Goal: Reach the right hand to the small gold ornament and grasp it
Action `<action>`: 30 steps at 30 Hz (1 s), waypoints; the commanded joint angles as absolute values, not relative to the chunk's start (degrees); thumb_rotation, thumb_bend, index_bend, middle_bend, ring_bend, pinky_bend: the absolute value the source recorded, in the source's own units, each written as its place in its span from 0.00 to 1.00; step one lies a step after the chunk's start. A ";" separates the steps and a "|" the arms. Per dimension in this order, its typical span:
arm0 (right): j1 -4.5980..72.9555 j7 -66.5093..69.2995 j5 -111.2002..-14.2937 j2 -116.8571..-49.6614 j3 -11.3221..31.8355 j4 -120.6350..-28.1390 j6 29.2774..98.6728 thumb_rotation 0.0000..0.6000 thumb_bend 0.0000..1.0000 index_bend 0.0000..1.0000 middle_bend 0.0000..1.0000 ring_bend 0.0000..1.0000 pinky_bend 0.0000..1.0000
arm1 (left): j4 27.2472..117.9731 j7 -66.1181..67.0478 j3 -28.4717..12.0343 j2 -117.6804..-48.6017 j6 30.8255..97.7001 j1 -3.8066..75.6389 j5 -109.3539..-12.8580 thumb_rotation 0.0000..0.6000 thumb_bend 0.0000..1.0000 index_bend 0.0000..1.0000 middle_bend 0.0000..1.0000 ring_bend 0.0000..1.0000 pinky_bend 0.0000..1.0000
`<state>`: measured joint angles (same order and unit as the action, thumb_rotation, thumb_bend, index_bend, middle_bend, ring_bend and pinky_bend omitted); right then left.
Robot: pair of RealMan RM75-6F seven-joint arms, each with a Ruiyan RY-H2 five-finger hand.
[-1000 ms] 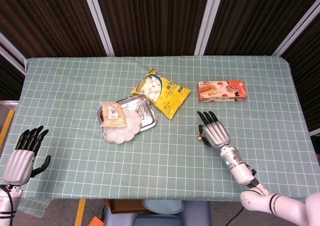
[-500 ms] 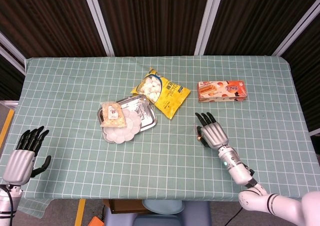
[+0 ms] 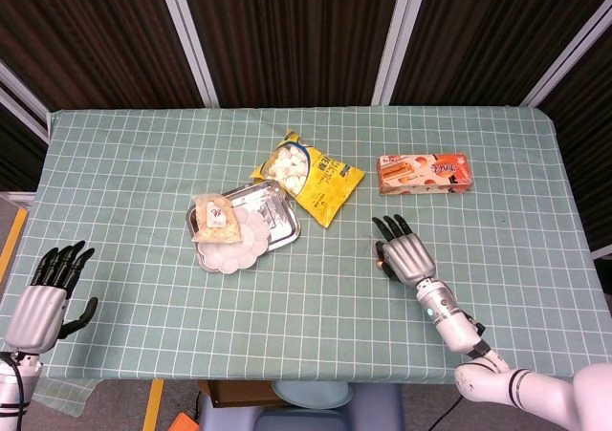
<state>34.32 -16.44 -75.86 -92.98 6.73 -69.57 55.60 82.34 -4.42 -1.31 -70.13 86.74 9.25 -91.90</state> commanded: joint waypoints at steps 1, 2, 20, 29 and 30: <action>34.31 -16.30 -76.16 -92.79 6.70 -69.82 56.06 1.00 0.58 0.74 0.15 0.00 0.00 | 82.33 -4.49 -1.31 -70.08 86.86 9.22 -91.96 1.00 0.43 0.01 0.00 0.00 0.04; 34.28 -16.22 -76.26 -92.65 6.69 -70.04 56.23 1.00 0.58 0.75 0.15 0.00 0.00 | 82.34 -4.53 -1.29 -70.07 86.90 9.22 -92.01 1.00 0.43 0.01 0.00 0.00 0.04; 29.76 -14.90 -78.33 -82.13 5.94 -82.27 64.39 1.00 0.58 0.76 0.17 0.00 0.00 | 82.37 -3.98 -0.98 -70.10 87.55 9.05 -92.67 1.00 0.43 0.01 0.00 0.00 0.04; 32.49 -15.42 -79.70 -85.32 6.83 -82.75 63.03 1.00 0.58 0.76 0.17 0.00 0.00 | 82.98 -3.27 -1.06 -69.95 88.50 8.76 -93.09 1.00 0.43 0.01 0.00 0.00 0.04; 31.36 -15.79 -80.50 -84.63 5.78 -82.48 64.42 1.00 0.58 0.76 0.17 0.00 0.00 | 82.92 -3.51 -1.04 -69.84 88.31 8.72 -92.84 1.00 0.43 0.01 0.00 0.00 0.04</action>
<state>32.55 -14.99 -79.59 -85.65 6.99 -83.04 62.94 82.97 -3.35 -1.07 -69.91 88.43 8.76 -93.01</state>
